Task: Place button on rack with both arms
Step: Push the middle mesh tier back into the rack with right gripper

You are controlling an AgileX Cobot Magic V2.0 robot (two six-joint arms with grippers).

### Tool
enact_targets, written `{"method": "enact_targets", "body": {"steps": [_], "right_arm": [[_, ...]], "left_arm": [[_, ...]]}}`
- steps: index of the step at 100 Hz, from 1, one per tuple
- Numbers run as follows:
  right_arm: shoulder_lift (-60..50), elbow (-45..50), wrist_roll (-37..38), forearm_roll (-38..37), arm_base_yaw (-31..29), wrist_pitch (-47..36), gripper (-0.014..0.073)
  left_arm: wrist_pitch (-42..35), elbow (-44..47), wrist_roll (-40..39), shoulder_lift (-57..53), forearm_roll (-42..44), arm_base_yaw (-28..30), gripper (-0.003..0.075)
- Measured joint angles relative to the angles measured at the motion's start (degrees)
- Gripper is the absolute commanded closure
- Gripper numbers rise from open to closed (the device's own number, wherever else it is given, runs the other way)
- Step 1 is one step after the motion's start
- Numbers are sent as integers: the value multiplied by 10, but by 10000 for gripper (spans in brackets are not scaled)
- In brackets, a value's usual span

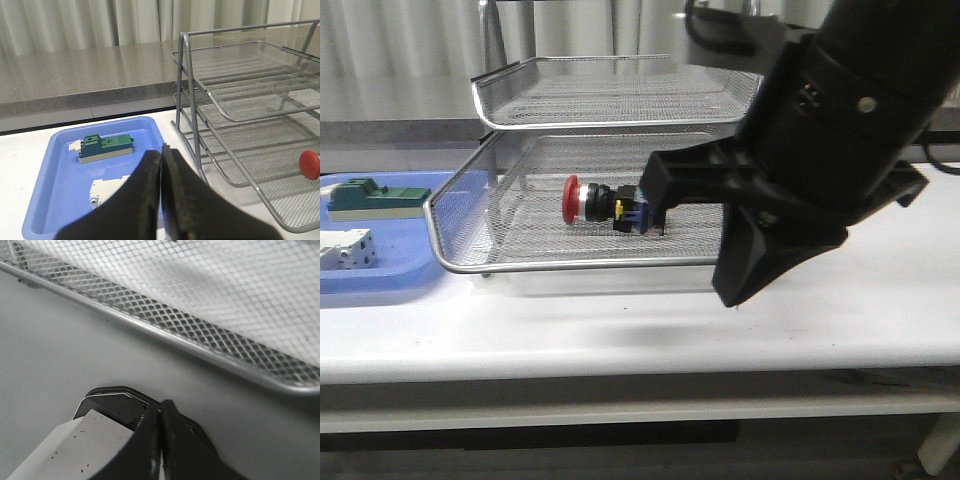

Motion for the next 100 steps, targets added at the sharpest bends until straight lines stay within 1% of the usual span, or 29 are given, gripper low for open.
{"method": "enact_targets", "body": {"steps": [25,52,80,100], "right_arm": [[64,-50,0,1,23,-1,664],[113,-85,0,0,23,-4,664],[147,-128,0,-37,23,3,664],[165,-163,0,-54,0,3,664]], "left_arm": [[0,0,0,0,0,0,716],[-1,0,0,0,0,0,716],[-1,0,0,0,0,0,716],[-1,0,0,0,0,0,716]]}}
